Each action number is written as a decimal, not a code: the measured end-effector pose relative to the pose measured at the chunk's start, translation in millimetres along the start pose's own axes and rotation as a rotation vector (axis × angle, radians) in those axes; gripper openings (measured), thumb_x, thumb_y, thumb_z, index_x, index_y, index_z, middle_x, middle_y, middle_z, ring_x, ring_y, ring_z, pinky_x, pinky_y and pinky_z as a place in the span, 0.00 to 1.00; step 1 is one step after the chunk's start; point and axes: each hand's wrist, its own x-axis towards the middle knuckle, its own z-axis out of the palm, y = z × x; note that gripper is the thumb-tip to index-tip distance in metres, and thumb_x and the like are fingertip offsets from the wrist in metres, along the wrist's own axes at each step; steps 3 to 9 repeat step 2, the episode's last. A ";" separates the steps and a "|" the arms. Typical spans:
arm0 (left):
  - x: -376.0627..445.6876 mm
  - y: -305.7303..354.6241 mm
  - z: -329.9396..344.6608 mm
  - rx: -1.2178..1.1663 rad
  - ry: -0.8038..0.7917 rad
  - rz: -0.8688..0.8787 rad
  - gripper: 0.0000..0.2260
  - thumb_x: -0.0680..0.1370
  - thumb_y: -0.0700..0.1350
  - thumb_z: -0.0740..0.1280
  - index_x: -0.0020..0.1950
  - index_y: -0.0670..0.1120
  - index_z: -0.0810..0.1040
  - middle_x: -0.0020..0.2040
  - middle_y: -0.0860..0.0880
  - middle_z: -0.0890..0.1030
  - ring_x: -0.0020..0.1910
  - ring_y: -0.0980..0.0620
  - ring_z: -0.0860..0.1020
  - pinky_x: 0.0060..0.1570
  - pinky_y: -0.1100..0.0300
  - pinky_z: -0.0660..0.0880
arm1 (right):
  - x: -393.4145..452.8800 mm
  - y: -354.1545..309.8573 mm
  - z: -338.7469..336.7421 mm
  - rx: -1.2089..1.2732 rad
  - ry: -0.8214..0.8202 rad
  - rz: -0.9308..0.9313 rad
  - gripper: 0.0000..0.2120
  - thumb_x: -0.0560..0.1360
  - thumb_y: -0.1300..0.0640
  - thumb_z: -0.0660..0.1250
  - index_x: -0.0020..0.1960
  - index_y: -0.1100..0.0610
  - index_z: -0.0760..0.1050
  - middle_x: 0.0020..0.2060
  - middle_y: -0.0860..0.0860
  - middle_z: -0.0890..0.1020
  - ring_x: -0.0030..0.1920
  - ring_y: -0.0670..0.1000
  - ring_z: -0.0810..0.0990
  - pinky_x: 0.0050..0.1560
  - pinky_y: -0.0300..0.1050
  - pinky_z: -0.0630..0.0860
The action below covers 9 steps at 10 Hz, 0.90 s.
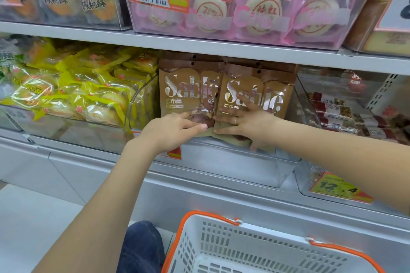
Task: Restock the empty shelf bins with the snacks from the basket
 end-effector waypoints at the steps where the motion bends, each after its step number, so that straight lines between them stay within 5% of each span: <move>1: 1.3 -0.2 1.1 -0.006 0.002 -0.012 0.26 0.74 0.72 0.47 0.66 0.65 0.71 0.76 0.53 0.61 0.74 0.51 0.59 0.67 0.47 0.64 | -4.1 -2.7 -2.7 0.018 -0.008 -0.013 0.51 0.68 0.43 0.73 0.76 0.39 0.39 0.76 0.46 0.37 0.76 0.52 0.38 0.71 0.65 0.37; 2: 0.0 0.5 0.9 -0.034 0.048 -0.001 0.26 0.75 0.71 0.48 0.64 0.63 0.74 0.73 0.51 0.67 0.72 0.49 0.64 0.64 0.49 0.68 | -13.2 -3.1 -4.3 0.056 0.010 0.021 0.48 0.70 0.44 0.72 0.76 0.39 0.40 0.77 0.47 0.40 0.77 0.52 0.42 0.73 0.64 0.42; 9: 0.0 0.5 0.9 -0.034 0.048 -0.001 0.26 0.75 0.71 0.48 0.64 0.63 0.74 0.73 0.51 0.67 0.72 0.49 0.64 0.64 0.49 0.68 | -13.2 -3.1 -4.3 0.056 0.010 0.021 0.48 0.70 0.44 0.72 0.76 0.39 0.40 0.77 0.47 0.40 0.77 0.52 0.42 0.73 0.64 0.42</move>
